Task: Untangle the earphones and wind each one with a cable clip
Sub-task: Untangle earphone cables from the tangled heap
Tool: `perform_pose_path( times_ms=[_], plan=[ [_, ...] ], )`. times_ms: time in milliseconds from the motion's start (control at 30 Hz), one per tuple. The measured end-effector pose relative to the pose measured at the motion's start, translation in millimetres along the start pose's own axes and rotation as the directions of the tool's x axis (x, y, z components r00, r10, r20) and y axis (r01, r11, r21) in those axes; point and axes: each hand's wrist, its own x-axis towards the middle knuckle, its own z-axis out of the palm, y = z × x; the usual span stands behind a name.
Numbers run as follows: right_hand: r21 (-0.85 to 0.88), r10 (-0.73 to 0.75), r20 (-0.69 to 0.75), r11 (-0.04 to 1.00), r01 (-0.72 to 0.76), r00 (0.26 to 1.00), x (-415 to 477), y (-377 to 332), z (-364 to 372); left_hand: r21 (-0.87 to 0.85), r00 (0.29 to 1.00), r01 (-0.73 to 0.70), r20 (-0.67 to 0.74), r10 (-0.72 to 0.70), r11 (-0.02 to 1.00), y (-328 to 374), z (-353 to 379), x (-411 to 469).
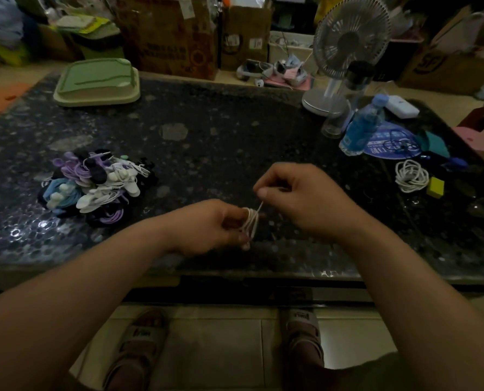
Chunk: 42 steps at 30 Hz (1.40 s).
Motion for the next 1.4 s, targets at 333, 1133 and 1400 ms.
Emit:
perform_pose_path(
  times_ms=[333,1133,1400],
  plan=[
    [0.736,0.191,0.165,0.629,-0.250,0.968,6,30,40,-0.741,0.982,-0.182,-0.169,0.083,0.647,22,5,6],
    [-0.140,-0.045,-0.195,0.990,0.018,0.980,-4,4,40,-0.095,0.923,-0.068,-0.385,0.027,0.993,-13,11,19],
    [0.030,-0.079,-0.188,0.996,0.086,0.979,-4,13,24,-0.212,0.967,-0.102,-0.250,0.047,0.972,6,7,7]
  ],
)
